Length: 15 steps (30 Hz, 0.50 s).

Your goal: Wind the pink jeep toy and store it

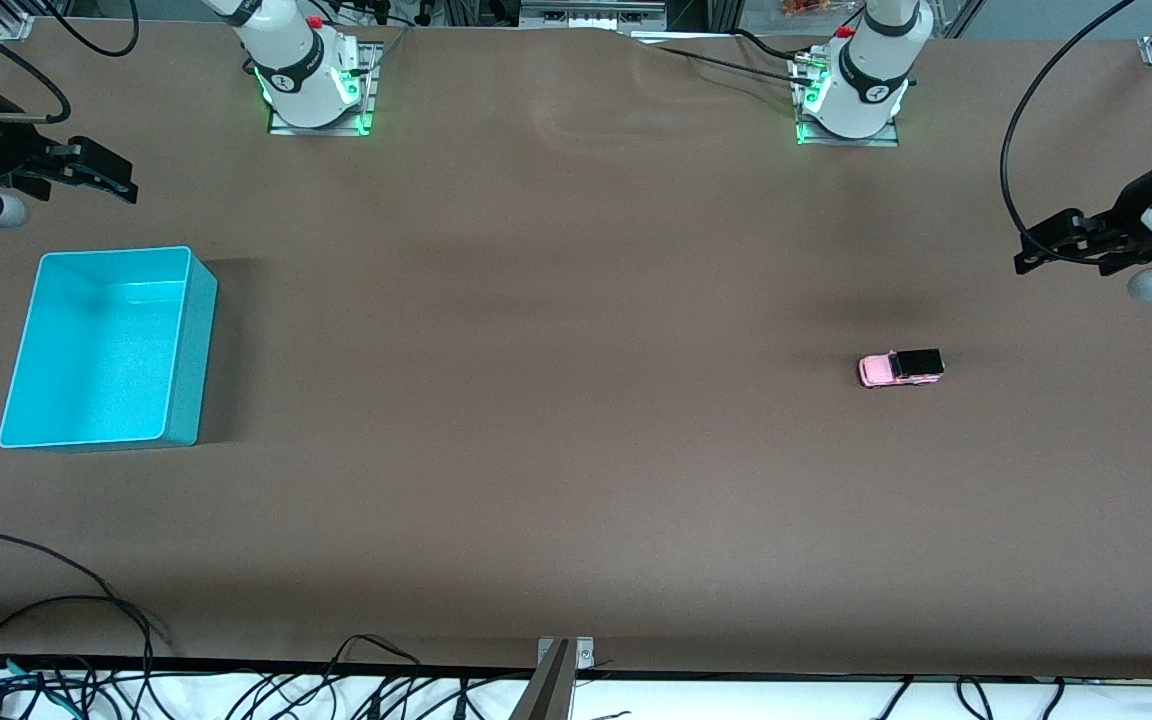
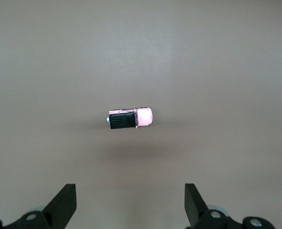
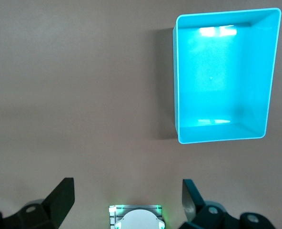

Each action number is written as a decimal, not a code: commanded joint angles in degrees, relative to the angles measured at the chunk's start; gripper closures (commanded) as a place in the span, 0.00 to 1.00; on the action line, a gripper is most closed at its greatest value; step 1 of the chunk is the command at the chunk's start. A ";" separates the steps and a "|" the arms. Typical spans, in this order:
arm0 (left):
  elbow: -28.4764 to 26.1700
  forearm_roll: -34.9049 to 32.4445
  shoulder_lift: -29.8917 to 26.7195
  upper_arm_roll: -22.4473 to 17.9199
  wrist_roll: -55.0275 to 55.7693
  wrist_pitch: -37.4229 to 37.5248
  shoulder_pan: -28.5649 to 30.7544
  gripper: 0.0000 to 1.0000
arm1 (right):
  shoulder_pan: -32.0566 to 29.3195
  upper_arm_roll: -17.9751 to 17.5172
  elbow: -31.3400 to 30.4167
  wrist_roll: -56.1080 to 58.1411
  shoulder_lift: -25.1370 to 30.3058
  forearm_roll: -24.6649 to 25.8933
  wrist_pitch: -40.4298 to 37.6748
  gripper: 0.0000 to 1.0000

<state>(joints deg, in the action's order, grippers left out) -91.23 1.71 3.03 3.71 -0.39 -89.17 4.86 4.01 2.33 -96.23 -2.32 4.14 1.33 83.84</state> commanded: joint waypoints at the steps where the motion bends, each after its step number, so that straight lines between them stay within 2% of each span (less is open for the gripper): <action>1: 1.14 1.19 0.31 0.16 -0.40 1.55 -0.11 0.00 | 0.21 0.13 1.48 -0.49 -0.45 0.43 -1.22 0.00; 10: 0.09 1.19 2.51 0.16 -0.40 1.64 -0.11 0.00 | 0.21 0.13 1.48 -0.49 -0.45 0.43 -1.22 0.00; 13: -2.89 1.19 2.51 0.16 -0.40 0.76 -1.07 0.00 | 0.21 0.13 1.48 -0.49 -0.45 0.43 -1.31 0.00; 15: -5.44 1.19 2.42 0.16 -0.40 -2.65 -1.16 0.00 | 0.21 0.13 1.48 -0.49 -0.45 0.43 -1.31 0.00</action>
<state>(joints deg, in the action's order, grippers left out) -92.56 1.71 4.80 3.92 -0.39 -88.19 4.52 4.01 2.34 -96.23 -2.33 4.14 1.33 83.84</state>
